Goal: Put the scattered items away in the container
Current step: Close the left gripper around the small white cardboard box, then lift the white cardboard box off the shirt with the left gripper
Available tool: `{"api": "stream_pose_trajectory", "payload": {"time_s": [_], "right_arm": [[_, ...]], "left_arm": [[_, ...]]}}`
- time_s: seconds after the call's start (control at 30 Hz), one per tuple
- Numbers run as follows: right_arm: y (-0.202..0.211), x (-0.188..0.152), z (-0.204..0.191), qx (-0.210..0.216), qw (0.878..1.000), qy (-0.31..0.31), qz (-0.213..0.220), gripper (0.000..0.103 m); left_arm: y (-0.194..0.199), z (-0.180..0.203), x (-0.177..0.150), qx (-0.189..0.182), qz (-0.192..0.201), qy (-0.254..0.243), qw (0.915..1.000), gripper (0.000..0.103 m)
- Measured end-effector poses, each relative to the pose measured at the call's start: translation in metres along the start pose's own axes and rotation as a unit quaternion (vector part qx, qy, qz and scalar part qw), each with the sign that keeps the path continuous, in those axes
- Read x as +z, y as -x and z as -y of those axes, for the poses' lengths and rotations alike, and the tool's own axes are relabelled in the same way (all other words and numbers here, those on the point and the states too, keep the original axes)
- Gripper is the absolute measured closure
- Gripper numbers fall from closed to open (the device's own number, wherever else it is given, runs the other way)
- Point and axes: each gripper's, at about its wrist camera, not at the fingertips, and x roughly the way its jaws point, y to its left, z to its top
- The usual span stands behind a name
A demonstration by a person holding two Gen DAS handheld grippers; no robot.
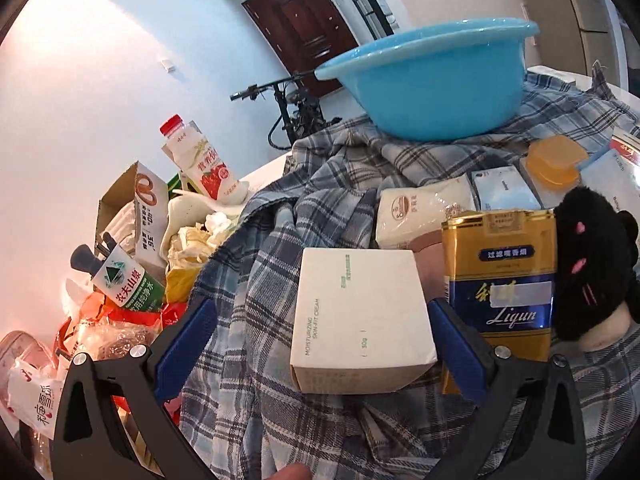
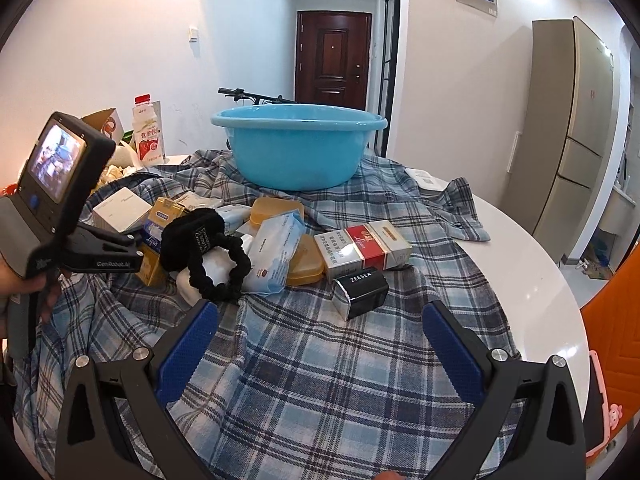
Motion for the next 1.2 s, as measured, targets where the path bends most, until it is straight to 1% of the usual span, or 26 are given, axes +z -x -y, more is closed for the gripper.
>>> {"api": "stream_pose_trajectory", "payload": {"time_s": [0.17,0.2,0.23,0.27,0.3,0.33,0.37,0.47,0.83,1.2], "right_arm": [[-0.001,-0.003,0.000,0.001,1.000,-0.002,-0.005,0.000],[-0.001,-0.003,-0.001,0.000,1.000,-0.002,-0.005,0.000],[-0.001,-0.004,-0.001,0.000,1.000,-0.002,-0.004,0.000],[-0.001,-0.004,-0.001,0.001,1.000,-0.002,-0.004,0.000],[-0.001,-0.004,-0.001,0.001,1.000,-0.002,-0.004,0.000],[-0.001,-0.004,-0.001,0.001,1.000,-0.001,-0.005,0.000],[-0.001,-0.005,-0.001,0.000,1.000,-0.001,-0.005,0.000],[0.000,-0.005,-0.001,0.001,1.000,-0.001,-0.004,0.000],[-0.002,-0.008,0.000,-0.002,1.000,-0.001,-0.005,0.000],[-0.002,-0.009,-0.007,-0.001,1.000,0.004,-0.009,0.000]], "left_arm": [[0.003,0.004,0.001,0.013,0.011,-0.013,0.9998,0.001],[0.003,0.005,0.001,0.016,0.013,-0.015,0.9997,0.002],[0.003,0.005,0.001,0.015,0.014,-0.016,0.9997,0.012],[0.003,0.005,0.001,0.008,0.014,-0.015,0.9998,0.019],[0.002,0.004,0.001,-0.007,0.010,-0.010,0.9999,0.037],[0.000,0.003,0.002,-0.020,0.004,-0.004,0.9998,0.047],[-0.002,0.002,0.002,-0.025,-0.001,0.000,0.9997,0.047],[-0.003,0.003,0.002,-0.021,0.004,-0.004,0.9998,0.048],[0.004,-0.002,0.001,-0.029,0.011,0.023,0.9992,0.048],[0.011,-0.011,0.002,-0.034,0.023,0.047,0.9981,0.048]]}}
